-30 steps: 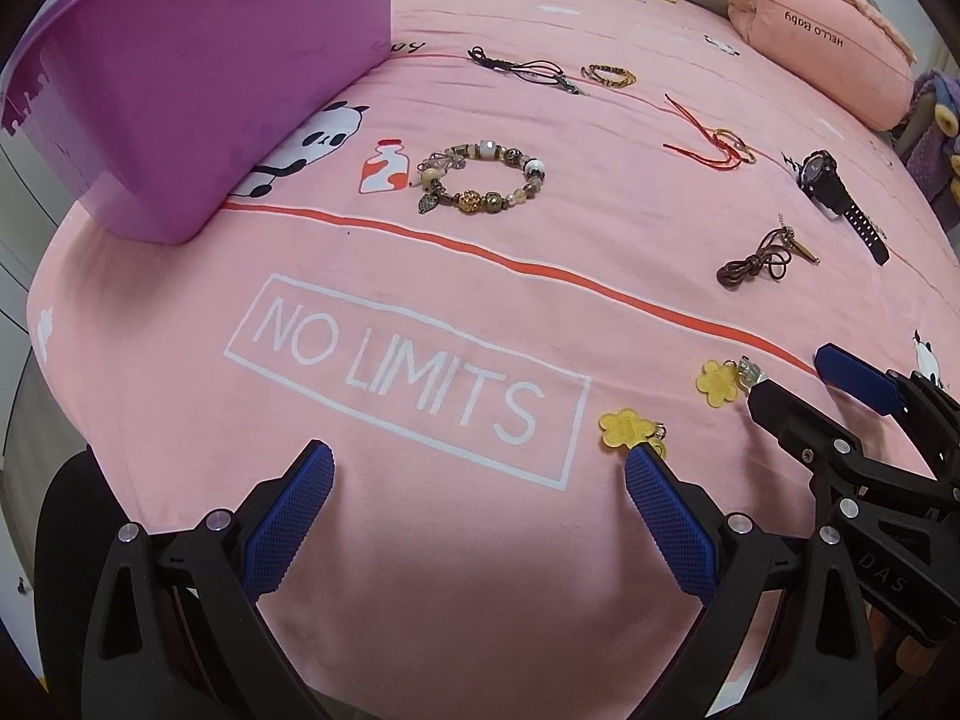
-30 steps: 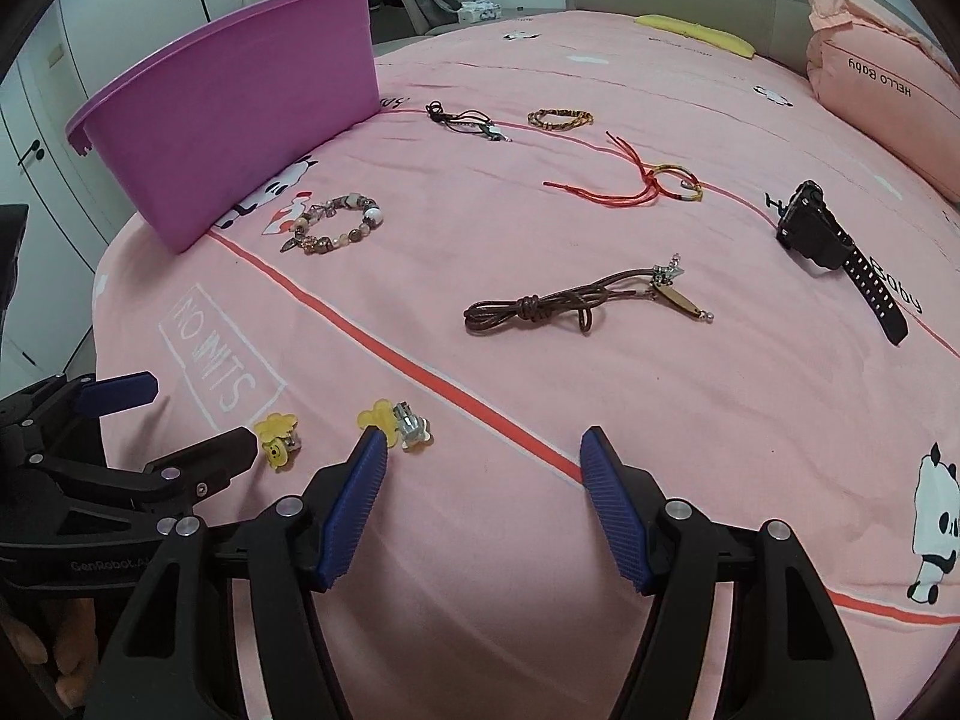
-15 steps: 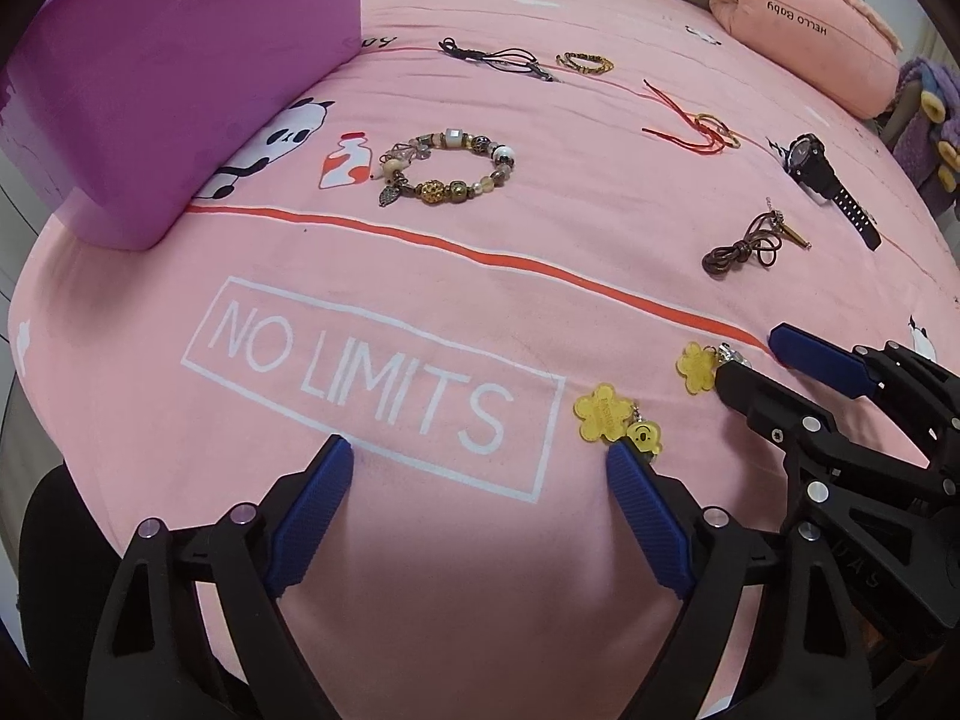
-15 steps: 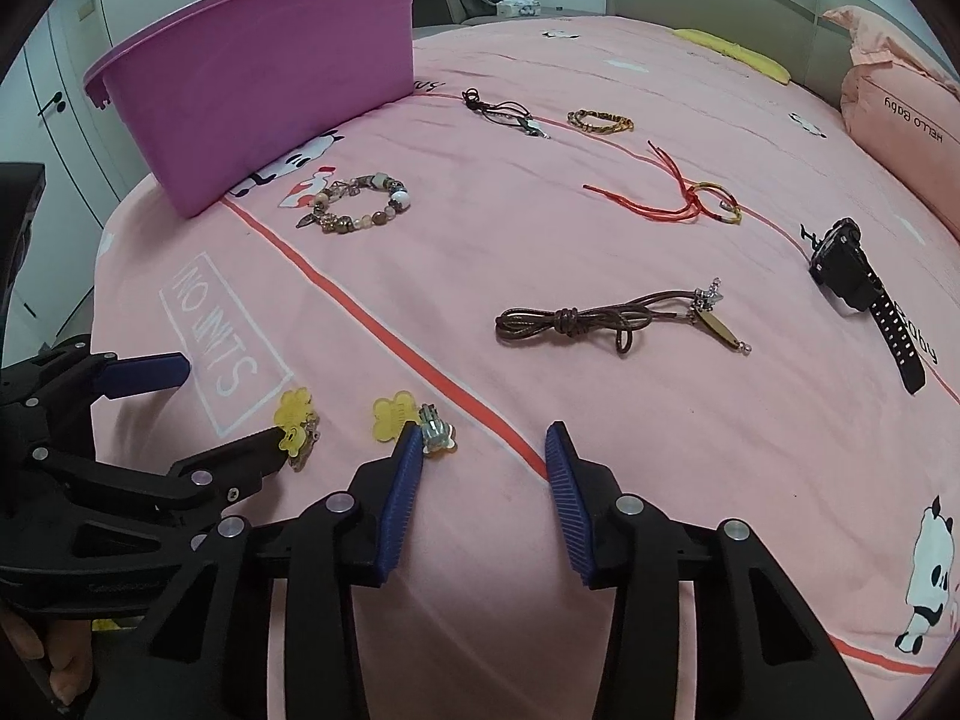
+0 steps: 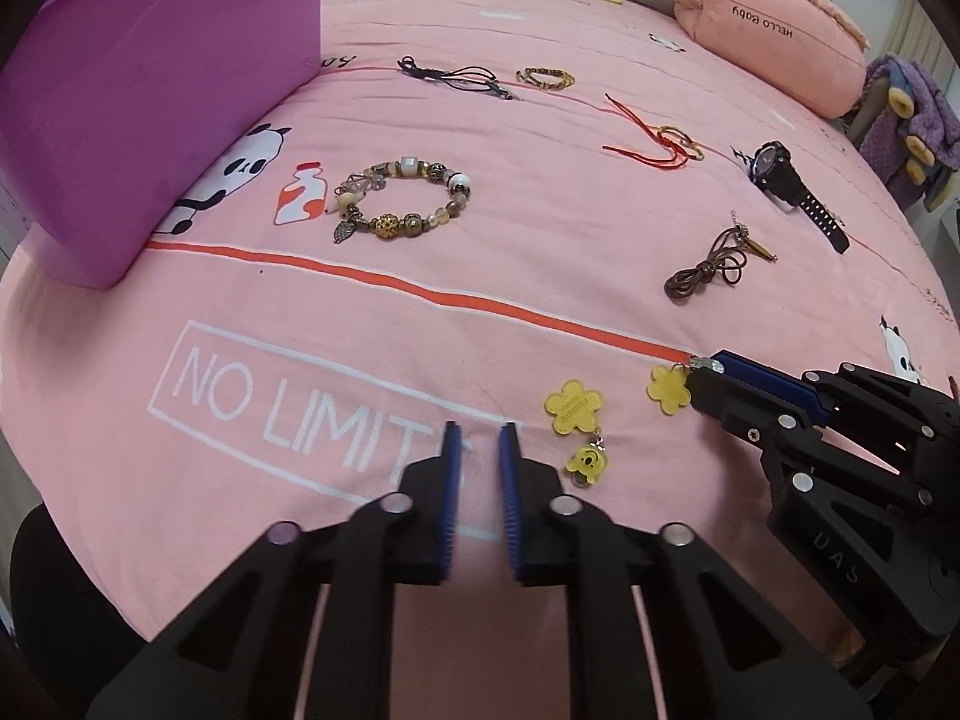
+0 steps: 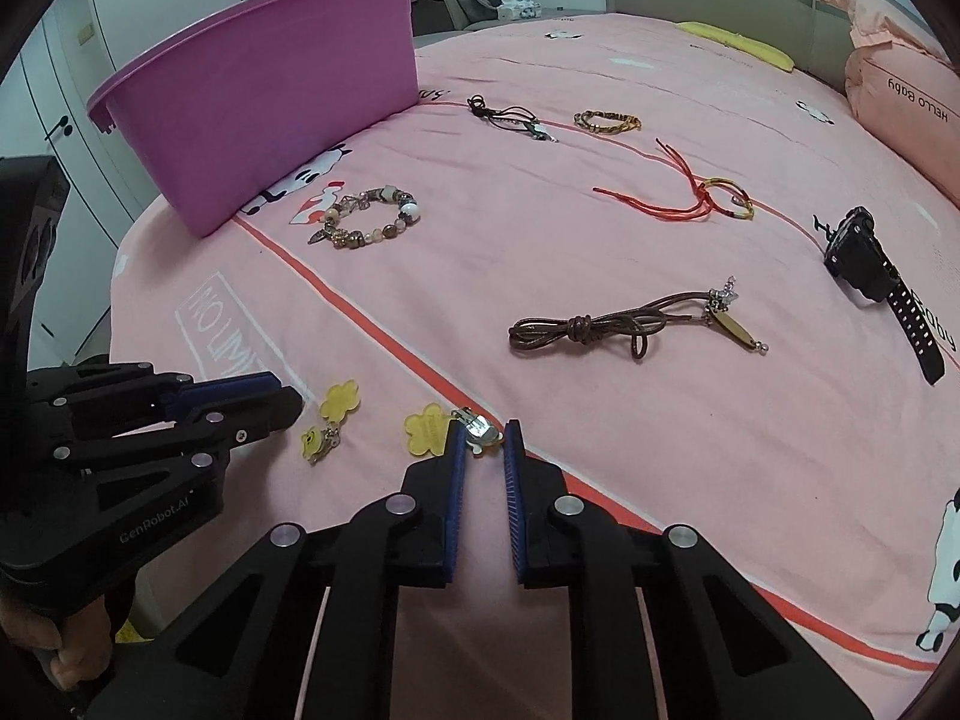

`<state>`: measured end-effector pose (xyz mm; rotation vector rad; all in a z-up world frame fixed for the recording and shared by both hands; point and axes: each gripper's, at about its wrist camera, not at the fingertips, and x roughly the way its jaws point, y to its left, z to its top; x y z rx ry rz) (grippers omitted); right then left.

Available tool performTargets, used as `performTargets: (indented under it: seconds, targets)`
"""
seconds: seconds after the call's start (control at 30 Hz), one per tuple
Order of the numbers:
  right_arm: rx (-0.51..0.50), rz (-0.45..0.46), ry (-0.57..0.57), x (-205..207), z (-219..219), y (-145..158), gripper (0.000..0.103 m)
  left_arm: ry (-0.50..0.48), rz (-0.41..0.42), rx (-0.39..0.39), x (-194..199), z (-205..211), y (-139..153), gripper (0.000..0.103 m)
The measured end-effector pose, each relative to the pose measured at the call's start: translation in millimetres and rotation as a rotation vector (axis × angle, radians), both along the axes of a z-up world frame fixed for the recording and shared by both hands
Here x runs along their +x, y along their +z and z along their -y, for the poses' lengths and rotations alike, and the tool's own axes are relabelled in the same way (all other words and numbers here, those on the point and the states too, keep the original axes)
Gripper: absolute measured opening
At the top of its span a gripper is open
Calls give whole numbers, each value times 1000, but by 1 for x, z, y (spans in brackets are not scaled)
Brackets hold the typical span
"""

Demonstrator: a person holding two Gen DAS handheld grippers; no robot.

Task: Organize jewelry
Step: 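Grasp a yellow flower charm with the left tool while the right tool grasps another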

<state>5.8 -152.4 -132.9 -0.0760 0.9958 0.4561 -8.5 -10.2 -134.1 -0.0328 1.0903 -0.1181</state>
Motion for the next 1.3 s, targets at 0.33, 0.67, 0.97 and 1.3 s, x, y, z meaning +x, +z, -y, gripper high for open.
performTargets:
  seconds: [0.33,0.67,0.97,1.3]
  targets:
    - [51,8,-89,-11,19,4,13,-5,5,-66,-3,-7,7,11]
    - [80,6,-210,-22,45,6,13,-51,43,-69,-6,6,14,34]
    - [96,0,-247,-25,51,4,13,-92,34,-37,-7,20,7,45]
    - [97,-1,-251,-25,52,3,13,-110,7,-20,-5,25,-2,42]
